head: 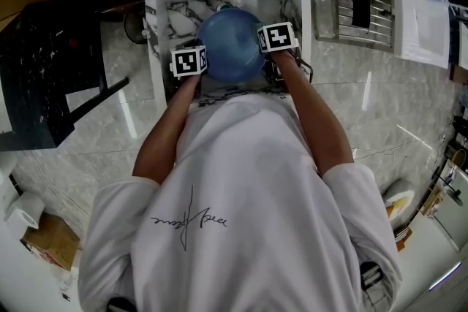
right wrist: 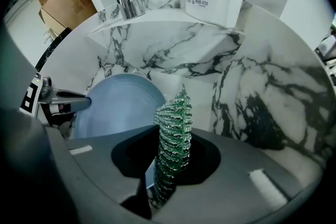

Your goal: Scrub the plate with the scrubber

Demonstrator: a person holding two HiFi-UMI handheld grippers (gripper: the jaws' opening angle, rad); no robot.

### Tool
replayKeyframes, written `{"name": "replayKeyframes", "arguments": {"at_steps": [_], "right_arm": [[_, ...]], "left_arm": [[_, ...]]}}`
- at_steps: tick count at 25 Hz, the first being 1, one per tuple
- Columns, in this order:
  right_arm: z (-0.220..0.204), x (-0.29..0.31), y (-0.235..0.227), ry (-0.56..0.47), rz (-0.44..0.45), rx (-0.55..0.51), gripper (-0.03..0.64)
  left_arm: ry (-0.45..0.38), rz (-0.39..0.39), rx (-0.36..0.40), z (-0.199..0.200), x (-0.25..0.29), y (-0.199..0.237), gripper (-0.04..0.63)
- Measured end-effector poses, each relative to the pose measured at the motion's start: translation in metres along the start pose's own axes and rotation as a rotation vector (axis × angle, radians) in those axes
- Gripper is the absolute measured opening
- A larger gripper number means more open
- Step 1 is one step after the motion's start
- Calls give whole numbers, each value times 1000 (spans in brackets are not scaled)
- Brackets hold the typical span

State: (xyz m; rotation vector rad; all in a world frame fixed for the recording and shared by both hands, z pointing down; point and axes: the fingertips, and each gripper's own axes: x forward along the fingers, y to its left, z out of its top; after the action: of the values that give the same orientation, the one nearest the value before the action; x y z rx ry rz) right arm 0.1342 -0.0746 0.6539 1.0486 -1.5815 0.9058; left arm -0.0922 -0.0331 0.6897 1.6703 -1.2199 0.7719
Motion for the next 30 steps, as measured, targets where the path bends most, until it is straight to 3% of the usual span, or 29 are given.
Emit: {"name": "replayKeyframes", "arguments": {"at_steps": [10,30], "right_arm": [[-10,-1,3,76,-8,-8,58],[-42,-3,15,226,92,27,58]], "left_arm": [[-1,-2,-15,1,0,0,41],[-1,2,-30,0,-1,0,41]]}}
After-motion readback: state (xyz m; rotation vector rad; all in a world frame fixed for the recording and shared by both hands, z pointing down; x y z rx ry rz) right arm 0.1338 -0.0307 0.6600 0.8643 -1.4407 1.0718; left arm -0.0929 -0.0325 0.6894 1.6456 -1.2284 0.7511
